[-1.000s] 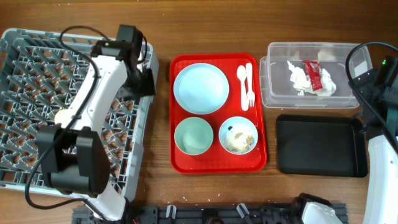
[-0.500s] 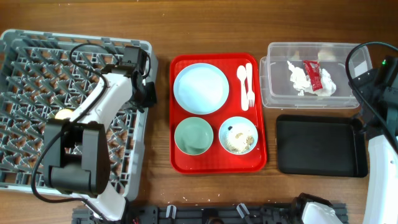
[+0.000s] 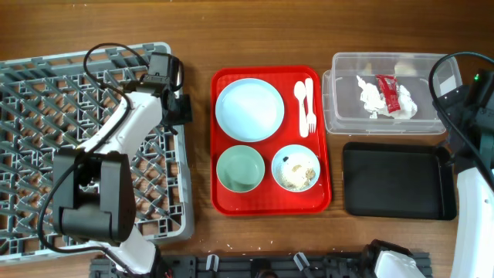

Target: Sort waste into correct bins and load items into the dishwasher rack

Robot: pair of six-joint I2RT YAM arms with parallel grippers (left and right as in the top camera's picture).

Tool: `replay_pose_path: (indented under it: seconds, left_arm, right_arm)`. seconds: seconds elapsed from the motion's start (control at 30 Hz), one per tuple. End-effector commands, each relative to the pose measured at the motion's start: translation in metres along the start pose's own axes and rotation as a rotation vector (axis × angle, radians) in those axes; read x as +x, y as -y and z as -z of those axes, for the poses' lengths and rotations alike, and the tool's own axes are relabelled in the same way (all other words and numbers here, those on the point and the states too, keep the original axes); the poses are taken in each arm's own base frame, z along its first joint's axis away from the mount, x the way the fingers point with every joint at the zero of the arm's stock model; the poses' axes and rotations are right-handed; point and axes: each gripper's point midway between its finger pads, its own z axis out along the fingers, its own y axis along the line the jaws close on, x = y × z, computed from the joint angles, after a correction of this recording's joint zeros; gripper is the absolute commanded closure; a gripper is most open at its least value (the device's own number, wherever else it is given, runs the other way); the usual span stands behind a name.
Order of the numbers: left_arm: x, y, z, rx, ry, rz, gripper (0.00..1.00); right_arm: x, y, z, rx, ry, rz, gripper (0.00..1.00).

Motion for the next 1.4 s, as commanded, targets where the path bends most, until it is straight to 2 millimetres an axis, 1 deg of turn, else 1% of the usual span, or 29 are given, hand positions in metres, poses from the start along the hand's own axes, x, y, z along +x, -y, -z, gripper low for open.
replay_pose_path:
  seconds: [0.0, 0.07, 0.23, 0.3, 0.43, 0.53, 0.57, 0.6, 0.63, 0.7, 0.77, 0.8, 0.87, 0.9, 0.93, 0.97, 1.03, 1.07, 1.1, 1.13, 1.17, 1.2, 1.23, 1.27, 1.3, 1.33, 1.37]
  left_arm:
    - [-0.031, 0.039, 0.002, 0.185, 0.132, -0.166, 0.96]
    - [-0.035, 0.044, 0.004, 0.209, 0.154, -0.194, 0.96]
    - [-0.044, 0.047, 0.006, 0.217, 0.189, -0.197, 0.96]
    - [-0.046, 0.048, 0.006, 0.221, 0.202, -0.224, 0.96]
    - [-0.046, 0.058, 0.009, 0.275, 0.210, -0.257, 0.93]
    - [-0.045, 0.053, 0.006, 0.255, 0.203, -0.247, 0.90]
    - [-0.046, 0.052, 0.005, 0.246, 0.204, -0.246, 0.85]
    - [-0.047, 0.052, 0.006, 0.246, 0.206, -0.245, 0.61]
    - [-0.047, 0.052, 0.006, 0.246, 0.207, -0.245, 0.55]
    - [-0.049, 0.052, 0.009, 0.248, 0.213, -0.246, 0.53]
    - [-0.056, 0.054, 0.023, 0.253, 0.235, -0.221, 0.36]
    - [-0.061, 0.055, 0.039, 0.259, 0.258, -0.212, 0.35]
    - [-0.067, 0.055, 0.071, 0.266, 0.309, -0.215, 0.25]
    - [-0.068, 0.054, 0.090, 0.270, 0.338, -0.217, 0.22]
    - [-0.066, 0.053, 0.106, 0.273, 0.359, -0.218, 0.20]
    - [-0.064, 0.052, 0.124, 0.276, 0.383, -0.219, 0.19]
    - [-0.055, 0.049, 0.151, 0.284, 0.403, -0.202, 0.16]
    - [-0.046, 0.047, 0.164, 0.290, 0.398, -0.177, 0.09]
    - [-0.032, 0.052, 0.177, 0.345, 0.369, -0.151, 0.00]
    - [-0.013, 0.063, 0.190, 0.439, 0.316, -0.134, 0.00]
    - [-0.004, 0.069, 0.196, 0.495, 0.286, -0.117, 0.00]
    - [0.015, 0.086, 0.208, 0.625, 0.210, -0.095, 0.07]
    - [0.028, 0.097, 0.214, 0.703, 0.149, -0.097, 0.48]
    - [0.037, 0.097, 0.211, 0.703, 0.105, -0.085, 0.96]
    - [0.045, 0.097, 0.209, 0.698, 0.069, -0.083, 0.96]
    - [0.050, 0.099, 0.208, 0.697, 0.049, -0.087, 0.85]
    - [0.056, 0.102, 0.208, 0.698, 0.027, -0.096, 0.96]
  right_arm:
    - [0.000, 0.001, -0.001, 0.002, -0.001, -0.014, 0.00]
    - [0.000, 0.001, -0.001, 0.002, -0.001, -0.013, 0.00]
    - [0.000, 0.001, -0.001, 0.002, -0.001, -0.014, 0.00]
    - [0.000, 0.001, -0.001, 0.002, -0.001, -0.013, 0.00]
    - [0.000, 0.001, -0.001, 0.002, -0.001, -0.014, 0.00]
    - [0.000, 0.001, -0.001, 0.002, -0.001, -0.014, 0.00]
    - [0.000, 0.001, -0.001, 0.002, -0.001, -0.014, 0.00]
    - [0.000, 0.001, -0.001, 0.002, -0.001, -0.013, 0.00]
    - [0.000, 0.001, -0.001, 0.002, -0.001, -0.014, 0.00]
    - [0.000, 0.001, -0.001, 0.002, -0.001, -0.014, 0.00]
    - [0.000, 0.001, -0.001, 0.002, -0.001, -0.014, 0.00]
    - [0.000, 0.001, -0.001, 0.002, -0.001, -0.014, 0.00]
    - [0.000, 0.001, -0.001, 0.002, -0.001, -0.013, 0.00]
    - [0.000, 0.001, -0.001, 0.002, -0.001, -0.014, 0.00]
    - [0.000, 0.001, -0.001, 0.002, -0.001, -0.013, 0.00]
    - [0.000, 0.001, -0.001, 0.002, -0.001, -0.013, 0.00]
    - [0.000, 0.001, -0.001, 0.002, -0.001, -0.014, 0.00]
    - [0.000, 0.001, -0.001, 0.002, -0.001, -0.013, 0.00]
    - [0.000, 0.001, -0.001, 0.002, -0.001, -0.014, 0.00]
    - [0.000, 0.001, -0.001, 0.002, -0.001, -0.014, 0.01]
    - [0.000, 0.001, -0.001, 0.002, -0.001, -0.014, 0.00]
    - [0.000, 0.001, -0.001, 0.002, -0.001, -0.014, 0.00]
    - [0.000, 0.001, -0.001, 0.002, -0.001, -0.014, 0.00]
    - [0.000, 0.001, -0.001, 0.002, -0.001, -0.014, 0.00]
    - [0.000, 0.001, -0.001, 0.002, -0.001, -0.014, 0.00]
    - [0.000, 0.001, -0.001, 0.002, -0.001, -0.013, 0.00]
    - [0.000, 0.001, -0.001, 0.002, -0.001, -0.014, 0.00]
